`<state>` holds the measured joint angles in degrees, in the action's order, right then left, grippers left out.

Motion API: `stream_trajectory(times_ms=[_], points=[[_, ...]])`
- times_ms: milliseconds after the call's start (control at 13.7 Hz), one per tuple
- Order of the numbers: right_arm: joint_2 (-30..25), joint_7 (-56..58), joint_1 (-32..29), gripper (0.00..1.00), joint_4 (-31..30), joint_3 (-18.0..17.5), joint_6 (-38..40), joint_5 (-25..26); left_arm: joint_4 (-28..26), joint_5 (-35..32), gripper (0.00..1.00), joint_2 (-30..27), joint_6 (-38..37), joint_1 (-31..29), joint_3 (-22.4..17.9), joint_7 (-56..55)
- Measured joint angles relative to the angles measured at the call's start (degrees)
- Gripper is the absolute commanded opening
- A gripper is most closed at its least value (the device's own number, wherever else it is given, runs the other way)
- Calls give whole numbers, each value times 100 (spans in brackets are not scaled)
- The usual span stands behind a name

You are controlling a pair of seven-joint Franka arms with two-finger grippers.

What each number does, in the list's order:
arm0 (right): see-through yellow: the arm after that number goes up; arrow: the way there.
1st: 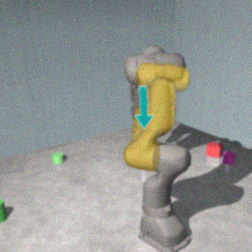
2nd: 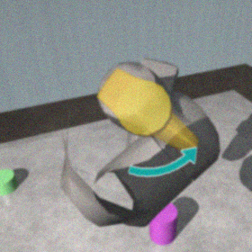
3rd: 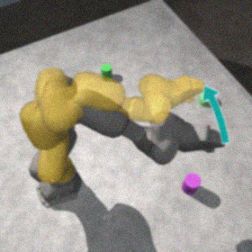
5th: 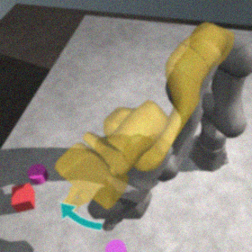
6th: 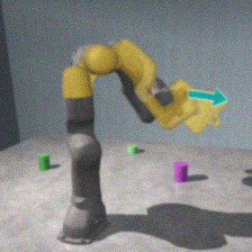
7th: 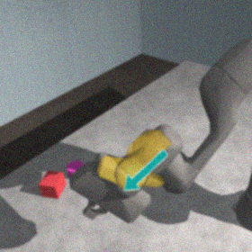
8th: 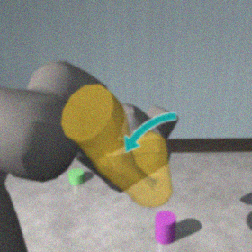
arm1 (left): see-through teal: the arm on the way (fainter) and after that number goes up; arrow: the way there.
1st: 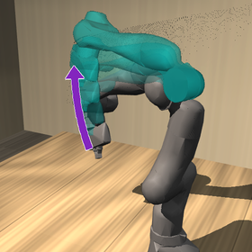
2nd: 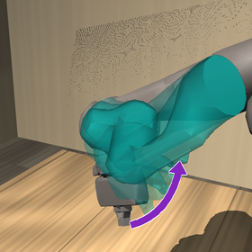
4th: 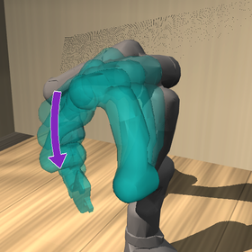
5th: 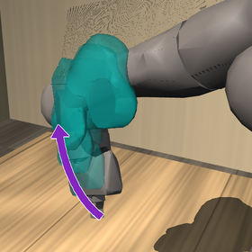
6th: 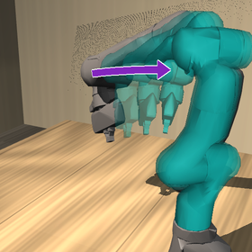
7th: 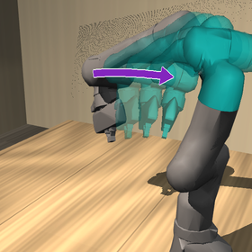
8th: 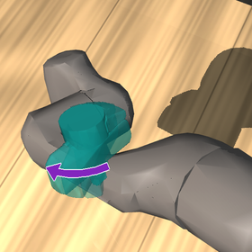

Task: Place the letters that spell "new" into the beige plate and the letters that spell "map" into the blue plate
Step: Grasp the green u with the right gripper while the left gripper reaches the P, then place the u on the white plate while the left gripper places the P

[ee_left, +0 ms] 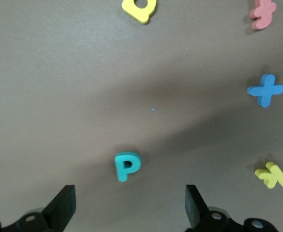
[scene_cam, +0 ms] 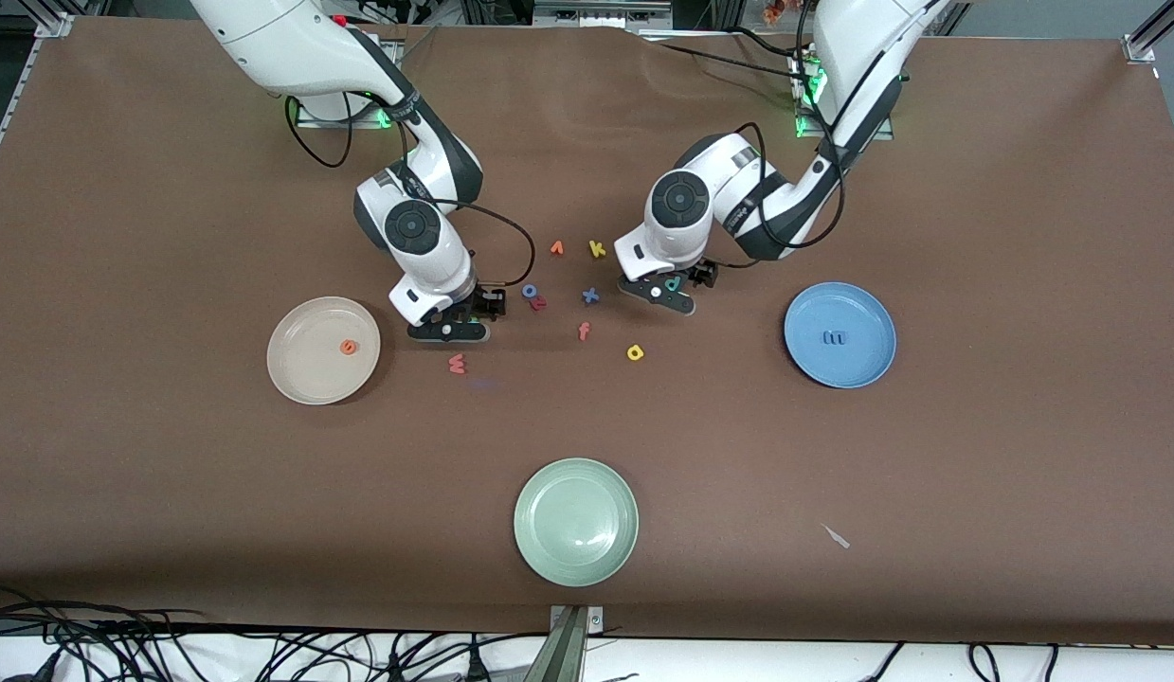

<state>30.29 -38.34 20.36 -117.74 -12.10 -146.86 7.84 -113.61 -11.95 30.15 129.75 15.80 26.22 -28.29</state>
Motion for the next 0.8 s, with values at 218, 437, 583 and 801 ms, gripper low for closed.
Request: stream_trajectory(times_ms=[218, 437, 583, 801], points=[[0, 0, 0, 42, -8, 3, -18, 42, -68, -330, 88, 170, 174, -36, -63, -55], [2, 0, -1, 32, -52, 35, -59, 108, -74, -558, 69, 360, 346, -32, -66, -58], [1, 0, -1, 20, -64, 44, -73, 117, -78, -627, 46, 398, 354, -31, -65, -59], [-5, 9, -2, 17, -63, 45, -75, 135, -80, -627, 15, 400, 361, -30, -45, -59]])
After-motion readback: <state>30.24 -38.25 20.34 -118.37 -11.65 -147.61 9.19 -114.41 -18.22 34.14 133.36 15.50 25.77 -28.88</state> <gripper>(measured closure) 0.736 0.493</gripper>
